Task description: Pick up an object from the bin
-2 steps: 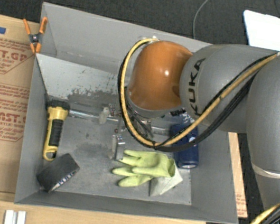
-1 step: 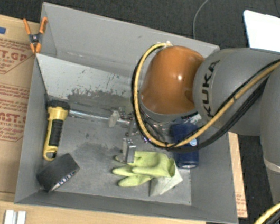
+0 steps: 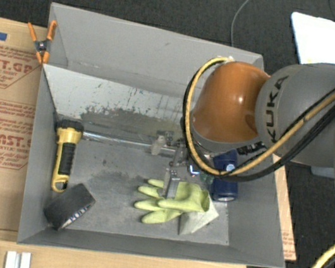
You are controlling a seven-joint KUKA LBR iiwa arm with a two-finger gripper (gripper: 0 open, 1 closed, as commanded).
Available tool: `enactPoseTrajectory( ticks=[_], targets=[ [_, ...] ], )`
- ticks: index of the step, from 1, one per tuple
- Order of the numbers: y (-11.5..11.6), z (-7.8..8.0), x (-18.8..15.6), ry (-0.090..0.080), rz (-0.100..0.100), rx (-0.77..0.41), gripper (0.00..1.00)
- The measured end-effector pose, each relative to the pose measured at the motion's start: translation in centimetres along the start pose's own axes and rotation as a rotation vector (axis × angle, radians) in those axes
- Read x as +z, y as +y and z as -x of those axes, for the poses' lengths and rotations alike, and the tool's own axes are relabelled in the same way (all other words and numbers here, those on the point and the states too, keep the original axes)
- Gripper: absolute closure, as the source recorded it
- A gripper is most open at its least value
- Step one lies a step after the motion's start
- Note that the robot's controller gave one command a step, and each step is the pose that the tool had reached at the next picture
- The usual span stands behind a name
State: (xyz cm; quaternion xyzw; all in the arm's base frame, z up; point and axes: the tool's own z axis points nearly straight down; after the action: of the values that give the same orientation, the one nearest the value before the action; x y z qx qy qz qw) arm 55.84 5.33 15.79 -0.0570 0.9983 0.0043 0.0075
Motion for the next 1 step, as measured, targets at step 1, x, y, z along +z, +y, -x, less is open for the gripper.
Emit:
enactPoseTrajectory(
  ticks=[1],
  targets=[
    [-0.28, -1.08, 0.71, 0.0, -0.002, 0.095, 0.0]
  ],
)
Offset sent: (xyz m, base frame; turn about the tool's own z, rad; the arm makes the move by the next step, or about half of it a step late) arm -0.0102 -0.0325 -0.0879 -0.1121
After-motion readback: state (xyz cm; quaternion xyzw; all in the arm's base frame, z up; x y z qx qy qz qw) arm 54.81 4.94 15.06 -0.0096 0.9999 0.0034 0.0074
